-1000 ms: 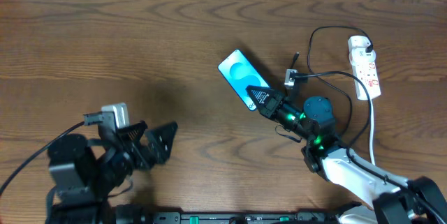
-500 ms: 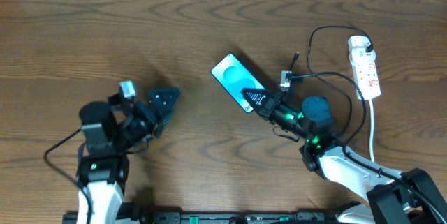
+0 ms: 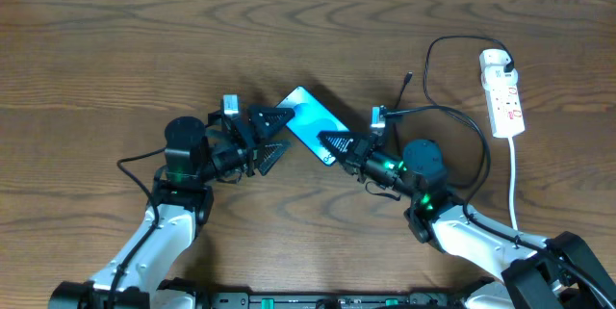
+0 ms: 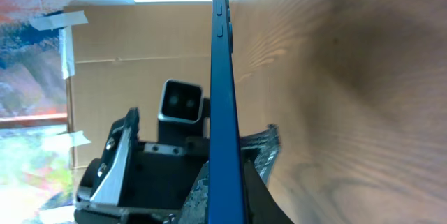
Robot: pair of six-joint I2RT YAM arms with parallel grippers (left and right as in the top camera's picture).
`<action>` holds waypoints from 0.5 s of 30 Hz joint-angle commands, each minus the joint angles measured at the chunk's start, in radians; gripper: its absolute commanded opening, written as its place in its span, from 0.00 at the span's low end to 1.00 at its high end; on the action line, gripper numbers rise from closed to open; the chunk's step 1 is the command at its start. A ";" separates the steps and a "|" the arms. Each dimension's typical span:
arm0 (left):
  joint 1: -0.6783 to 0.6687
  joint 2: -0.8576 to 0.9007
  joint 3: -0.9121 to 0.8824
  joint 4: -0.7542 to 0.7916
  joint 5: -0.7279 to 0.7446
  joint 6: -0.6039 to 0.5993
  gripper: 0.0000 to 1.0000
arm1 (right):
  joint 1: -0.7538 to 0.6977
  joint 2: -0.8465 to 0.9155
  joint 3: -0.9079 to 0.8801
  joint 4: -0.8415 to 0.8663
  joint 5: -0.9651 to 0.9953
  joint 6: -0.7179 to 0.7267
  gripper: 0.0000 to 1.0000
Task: Plug charger to phone and switch on socket
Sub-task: 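Move the left gripper to the phone held by the right gripper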
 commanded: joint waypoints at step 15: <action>-0.009 0.006 0.007 0.196 0.005 -0.198 0.83 | 0.143 -0.005 0.009 0.017 0.186 0.222 0.01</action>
